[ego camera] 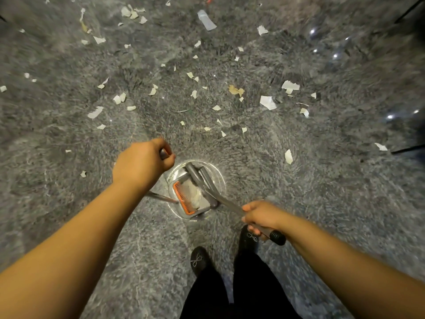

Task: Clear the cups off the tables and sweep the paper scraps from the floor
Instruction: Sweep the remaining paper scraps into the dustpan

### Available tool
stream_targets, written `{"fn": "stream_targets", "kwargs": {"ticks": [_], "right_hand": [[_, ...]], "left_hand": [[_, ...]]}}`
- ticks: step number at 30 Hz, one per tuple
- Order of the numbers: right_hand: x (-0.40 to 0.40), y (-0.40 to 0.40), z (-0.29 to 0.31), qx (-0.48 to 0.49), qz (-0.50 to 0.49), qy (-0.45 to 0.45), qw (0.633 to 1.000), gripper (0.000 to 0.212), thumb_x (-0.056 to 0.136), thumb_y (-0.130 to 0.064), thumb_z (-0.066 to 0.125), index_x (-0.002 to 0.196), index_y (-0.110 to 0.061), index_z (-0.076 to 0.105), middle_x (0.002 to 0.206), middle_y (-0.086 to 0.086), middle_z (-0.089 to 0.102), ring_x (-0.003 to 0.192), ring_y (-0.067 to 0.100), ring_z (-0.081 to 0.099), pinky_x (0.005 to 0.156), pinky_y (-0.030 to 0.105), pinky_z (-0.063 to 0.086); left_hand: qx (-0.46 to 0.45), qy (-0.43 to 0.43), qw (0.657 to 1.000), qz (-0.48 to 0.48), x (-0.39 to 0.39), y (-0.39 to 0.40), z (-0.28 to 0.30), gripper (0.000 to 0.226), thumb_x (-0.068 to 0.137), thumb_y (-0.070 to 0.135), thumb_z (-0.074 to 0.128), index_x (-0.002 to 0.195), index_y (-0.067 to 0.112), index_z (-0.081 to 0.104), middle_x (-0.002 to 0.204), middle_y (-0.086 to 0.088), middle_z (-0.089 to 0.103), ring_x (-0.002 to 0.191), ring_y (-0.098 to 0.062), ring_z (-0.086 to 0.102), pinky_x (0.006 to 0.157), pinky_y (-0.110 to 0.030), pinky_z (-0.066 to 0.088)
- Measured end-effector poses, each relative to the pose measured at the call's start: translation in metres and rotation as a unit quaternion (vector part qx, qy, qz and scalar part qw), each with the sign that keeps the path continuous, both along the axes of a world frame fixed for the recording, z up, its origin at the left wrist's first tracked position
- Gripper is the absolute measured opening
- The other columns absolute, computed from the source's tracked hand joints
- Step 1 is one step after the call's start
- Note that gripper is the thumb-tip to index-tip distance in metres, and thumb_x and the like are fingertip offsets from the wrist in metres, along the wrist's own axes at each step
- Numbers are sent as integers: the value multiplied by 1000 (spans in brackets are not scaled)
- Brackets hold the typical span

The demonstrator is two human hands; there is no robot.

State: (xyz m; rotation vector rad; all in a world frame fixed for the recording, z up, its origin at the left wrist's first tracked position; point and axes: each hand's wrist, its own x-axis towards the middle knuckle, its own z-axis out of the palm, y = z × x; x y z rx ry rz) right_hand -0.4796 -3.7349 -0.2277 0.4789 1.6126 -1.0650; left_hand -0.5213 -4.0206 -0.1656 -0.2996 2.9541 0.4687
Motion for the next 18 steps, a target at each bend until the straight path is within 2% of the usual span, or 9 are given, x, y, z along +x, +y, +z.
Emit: {"fn": "stream_targets", "kwargs": {"ticks": [4, 9, 12, 15, 18], "right_hand": [[11, 3, 14, -3, -11, 14, 1000, 36, 96, -2, 49, 132, -5, 46, 57, 7, 45, 32, 9, 40, 33, 14, 31], [18, 11, 28, 4, -101, 31, 994, 34, 96, -1, 49, 129, -5, 47, 57, 9, 46, 28, 10, 39, 32, 13, 30], [22, 20, 37, 15, -138, 59, 989, 38, 96, 1, 48, 134, -2, 44, 59, 10, 47, 27, 9, 40, 30, 13, 30], [25, 35, 41, 25, -196, 76, 977, 43, 95, 4, 48, 137, -2, 40, 60, 11, 46, 25, 8, 39, 29, 12, 30], [24, 52, 48, 27, -234, 99, 967, 44, 95, 7, 46, 138, 4, 39, 64, 11, 45, 24, 8, 39, 28, 13, 30]], "left_hand": [[9, 10, 1000, -9, 8, -1, 2, 12, 84, 44, 68, 87, 33, 66, 81, 6, 73, 77, -23, 67, 56, -27, 39], [35, 20, 999, 19, 22, -10, 6, 12, 83, 44, 70, 81, 37, 61, 67, 12, 61, 63, -16, 54, 55, -26, 38], [56, 36, 997, 31, 24, -9, 10, 12, 82, 44, 70, 78, 36, 62, 68, 11, 63, 65, -17, 58, 54, -27, 38], [60, 43, 997, 14, 16, 0, 16, 12, 81, 45, 71, 81, 35, 64, 69, 10, 62, 73, -21, 63, 59, -29, 44], [59, 58, 996, -14, 3, 18, 25, 13, 81, 46, 71, 81, 36, 64, 66, 12, 59, 73, -22, 65, 59, -28, 42]]}}
